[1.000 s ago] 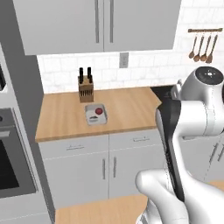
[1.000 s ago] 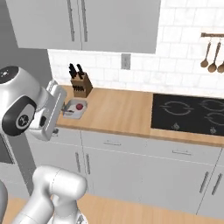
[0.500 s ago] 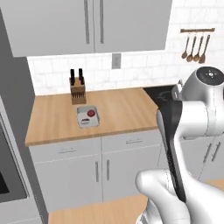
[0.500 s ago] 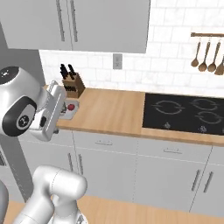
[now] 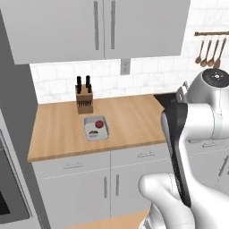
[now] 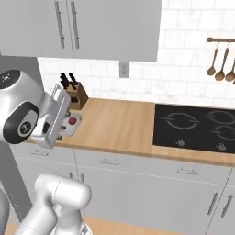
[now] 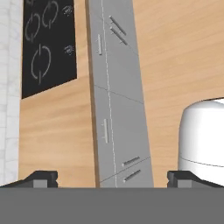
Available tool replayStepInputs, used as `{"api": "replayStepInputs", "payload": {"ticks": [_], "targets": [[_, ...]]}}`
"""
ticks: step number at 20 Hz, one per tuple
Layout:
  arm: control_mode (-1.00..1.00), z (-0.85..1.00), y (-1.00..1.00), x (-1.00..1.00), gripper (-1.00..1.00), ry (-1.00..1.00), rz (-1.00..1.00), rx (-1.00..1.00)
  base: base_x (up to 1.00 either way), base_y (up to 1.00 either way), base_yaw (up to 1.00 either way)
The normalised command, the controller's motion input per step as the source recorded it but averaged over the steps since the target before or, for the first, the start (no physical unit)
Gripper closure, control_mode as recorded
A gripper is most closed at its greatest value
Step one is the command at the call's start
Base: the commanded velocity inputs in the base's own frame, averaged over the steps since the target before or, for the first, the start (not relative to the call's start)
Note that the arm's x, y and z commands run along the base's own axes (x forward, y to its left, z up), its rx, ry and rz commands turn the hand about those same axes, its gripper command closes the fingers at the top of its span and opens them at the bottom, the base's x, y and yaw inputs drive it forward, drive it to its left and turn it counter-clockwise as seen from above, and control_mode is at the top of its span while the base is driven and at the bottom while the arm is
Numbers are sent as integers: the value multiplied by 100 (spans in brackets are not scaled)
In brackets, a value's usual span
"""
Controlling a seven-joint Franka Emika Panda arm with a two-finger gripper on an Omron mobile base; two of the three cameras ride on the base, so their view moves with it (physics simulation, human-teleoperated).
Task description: Take the meat container that has the chicken drumstick and place it on the second highest rack of the freezer. Then take the vegetable container that has the tomato and mushroom and place it on the highest rack of the freezer.
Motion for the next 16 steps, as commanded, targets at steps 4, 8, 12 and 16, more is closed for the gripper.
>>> {"api": "replayStepInputs", "payload": {"ticks": [4, 8, 12, 16], "targets": [[100, 0, 0, 0, -100, 0, 0, 0, 43, 61, 0], [100, 0, 0, 0, -100, 0, 0, 0, 22, 65, 0], [100, 0, 0, 0, -100, 0, 0, 0, 32, 28, 0], [-100, -30, 3, 59, -100, 0, 4, 0, 0, 0, 0]]}}
